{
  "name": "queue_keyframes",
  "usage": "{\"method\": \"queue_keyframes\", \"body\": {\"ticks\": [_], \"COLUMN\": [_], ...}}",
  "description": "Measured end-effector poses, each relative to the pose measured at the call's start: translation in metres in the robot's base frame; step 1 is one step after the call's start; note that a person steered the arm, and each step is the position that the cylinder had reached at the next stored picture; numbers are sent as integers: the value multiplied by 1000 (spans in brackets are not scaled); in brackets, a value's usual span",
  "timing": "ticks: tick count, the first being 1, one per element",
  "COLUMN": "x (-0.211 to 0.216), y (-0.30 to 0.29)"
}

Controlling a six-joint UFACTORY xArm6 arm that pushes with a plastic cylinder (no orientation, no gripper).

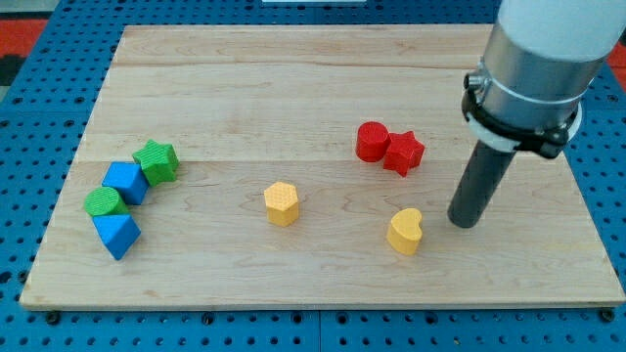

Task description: Push the yellow heart towards the yellow hexagon

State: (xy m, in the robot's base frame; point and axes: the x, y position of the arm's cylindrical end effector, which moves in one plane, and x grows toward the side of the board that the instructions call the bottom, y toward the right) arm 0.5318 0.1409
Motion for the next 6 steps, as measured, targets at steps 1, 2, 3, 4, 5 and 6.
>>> {"method": "queue_keyframes", "body": {"ticks": [1,2,3,4,5,6], "x": [-4,5,38,31,-6,41], "y": [-77,-49,-39,-89,-97,-72]}}
